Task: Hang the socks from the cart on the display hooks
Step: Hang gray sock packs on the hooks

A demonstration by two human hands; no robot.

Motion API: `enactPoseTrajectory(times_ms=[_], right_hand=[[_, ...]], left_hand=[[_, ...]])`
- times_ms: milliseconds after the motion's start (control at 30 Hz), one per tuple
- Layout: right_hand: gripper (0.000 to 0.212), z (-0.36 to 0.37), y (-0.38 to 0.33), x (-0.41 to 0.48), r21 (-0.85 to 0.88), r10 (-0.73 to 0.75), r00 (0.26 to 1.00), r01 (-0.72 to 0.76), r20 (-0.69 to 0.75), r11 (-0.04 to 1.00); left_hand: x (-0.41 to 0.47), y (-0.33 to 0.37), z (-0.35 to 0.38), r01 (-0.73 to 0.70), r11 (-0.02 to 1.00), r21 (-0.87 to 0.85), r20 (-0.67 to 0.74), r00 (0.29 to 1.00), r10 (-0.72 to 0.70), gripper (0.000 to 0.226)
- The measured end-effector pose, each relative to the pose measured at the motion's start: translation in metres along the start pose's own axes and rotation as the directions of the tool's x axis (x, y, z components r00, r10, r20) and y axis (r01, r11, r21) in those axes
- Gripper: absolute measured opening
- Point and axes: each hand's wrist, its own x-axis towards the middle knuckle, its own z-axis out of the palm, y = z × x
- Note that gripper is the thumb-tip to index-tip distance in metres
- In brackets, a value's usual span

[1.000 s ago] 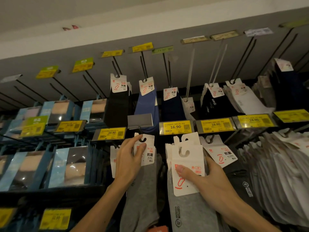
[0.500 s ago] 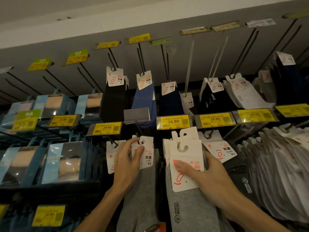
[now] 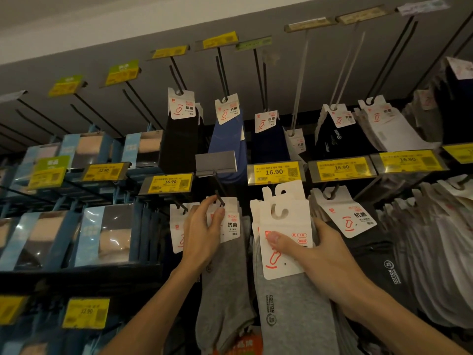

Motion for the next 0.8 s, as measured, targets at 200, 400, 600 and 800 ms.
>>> enactPoseTrajectory(times_ms=[200, 400, 600, 800], right_hand=[[0.076, -0.003, 0.004, 0.002, -0.001, -0.002, 1.000, 0.002, -0.017, 1.000], [0.050, -0.007, 0.006, 0.004, 0.001, 0.010, 1.000, -0.010, -0.029, 1.000], [0.059, 0.004, 0.008, 0.003, 0.030, 0.008, 0.999, -0.006, -0.040, 1.000], [0.060, 0.021, 0.004, -0.008, 0.148, 0.018, 1.000, -0.018, 0.001, 0.989]], left_hand=[[0.001, -0.012, 0.006, 0.105, 0.993, 0.056, 0.105, 0.988, -0.111, 0.043], [-0.038, 0.023, -0.008, -0.072, 0.982, 0.174, 0.025, 0.997, 0.069, 0.030], [-0.092, 0.094, -0.016, 0.315, 0.820, -0.478, 0.329, 0.930, -0.166, 0.020], [-0.099, 0.101, -0.018, 0.244, 0.901, -0.359, 0.282, 0.948, -0.145, 0.070]])
